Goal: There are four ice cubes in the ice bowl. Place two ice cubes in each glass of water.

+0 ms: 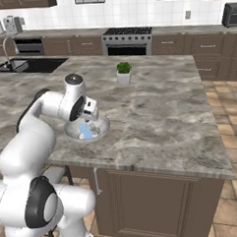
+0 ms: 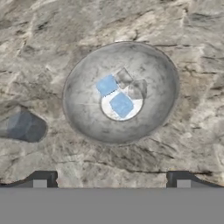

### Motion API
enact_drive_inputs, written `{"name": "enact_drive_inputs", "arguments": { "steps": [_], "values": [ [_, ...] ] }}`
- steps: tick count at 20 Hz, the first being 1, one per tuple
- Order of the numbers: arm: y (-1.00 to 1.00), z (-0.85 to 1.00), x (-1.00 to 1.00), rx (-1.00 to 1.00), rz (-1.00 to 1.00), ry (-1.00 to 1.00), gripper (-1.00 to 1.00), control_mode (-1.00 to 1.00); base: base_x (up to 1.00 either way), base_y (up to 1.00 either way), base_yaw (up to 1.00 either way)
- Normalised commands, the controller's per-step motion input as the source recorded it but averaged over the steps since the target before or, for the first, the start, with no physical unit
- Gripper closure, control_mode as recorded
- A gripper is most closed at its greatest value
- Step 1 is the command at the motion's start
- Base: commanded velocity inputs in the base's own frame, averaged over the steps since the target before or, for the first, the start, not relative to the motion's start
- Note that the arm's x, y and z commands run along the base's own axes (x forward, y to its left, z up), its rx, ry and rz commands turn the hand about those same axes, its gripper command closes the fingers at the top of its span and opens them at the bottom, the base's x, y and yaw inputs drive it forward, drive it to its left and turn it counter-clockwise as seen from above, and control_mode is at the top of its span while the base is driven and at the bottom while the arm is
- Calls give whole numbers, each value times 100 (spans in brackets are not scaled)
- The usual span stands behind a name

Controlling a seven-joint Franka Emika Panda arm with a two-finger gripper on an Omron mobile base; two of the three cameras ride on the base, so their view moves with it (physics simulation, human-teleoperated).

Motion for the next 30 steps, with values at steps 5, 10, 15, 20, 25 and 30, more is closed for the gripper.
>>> {"name": "enact_drive_inputs", "arguments": {
  "steps": [5, 10, 15, 20, 25, 30],
  "values": [
    [9, -15, 33, -7, 0, 2, -100, -100, 0, 0, 0],
    [39, -36, 54, -17, 0, 9, -100, -100, 0, 0, 0],
    [27, -47, 47, -3, 0, 10, -100, -100, 0, 0, 0],
    [1, -42, 42, 0, 1, 12, -100, -100, 0, 0, 0],
    [-3, -27, 24, 0, 2, 13, -100, -100, 0, 0, 0],
    [-16, -36, 2, 0, 0, 8, -100, -100, 0, 0, 0]
  ]
}}
